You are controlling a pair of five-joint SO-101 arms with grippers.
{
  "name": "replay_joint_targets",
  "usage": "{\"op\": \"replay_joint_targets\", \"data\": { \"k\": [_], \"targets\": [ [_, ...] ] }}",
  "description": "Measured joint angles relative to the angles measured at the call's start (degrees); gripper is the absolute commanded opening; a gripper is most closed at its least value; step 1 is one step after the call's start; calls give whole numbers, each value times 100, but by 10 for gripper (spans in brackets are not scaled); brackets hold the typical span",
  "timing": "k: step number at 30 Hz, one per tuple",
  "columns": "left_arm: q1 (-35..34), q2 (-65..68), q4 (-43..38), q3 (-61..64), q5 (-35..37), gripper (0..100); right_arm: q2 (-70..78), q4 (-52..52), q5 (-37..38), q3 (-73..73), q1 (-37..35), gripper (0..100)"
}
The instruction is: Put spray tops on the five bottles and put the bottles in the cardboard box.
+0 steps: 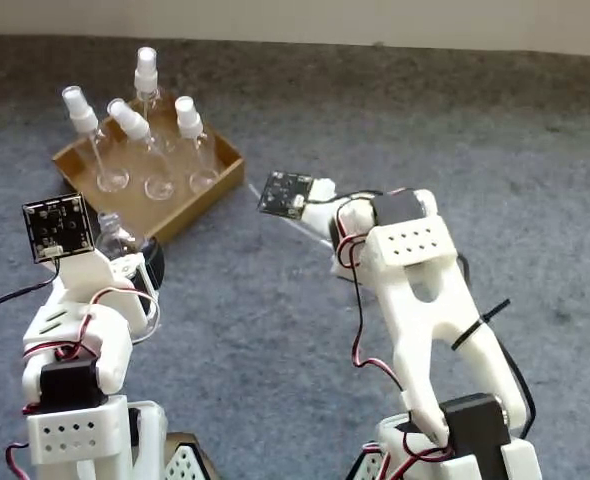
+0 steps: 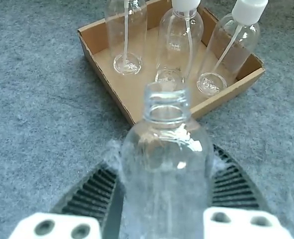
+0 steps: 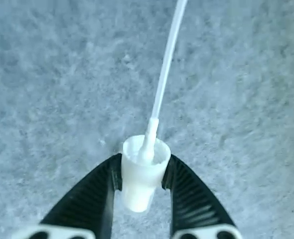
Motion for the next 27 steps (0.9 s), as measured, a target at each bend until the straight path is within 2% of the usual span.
{"op": "replay_joint_targets", "data": {
  "k": [4, 15, 21, 27],
  "targets": [
    [0, 0, -9, 0, 0, 27, 18, -510, 167, 0, 88, 14],
    [0, 0, -18, 0, 0, 27, 1618, -1811, 1987, 0, 281, 14],
    [0, 0, -18, 0, 0, 27, 2031, -2268, 2136, 9, 281, 20],
    [0, 0, -35, 0, 0, 27, 2031, -2295, 2154, 9, 281, 170]
  ]
}}
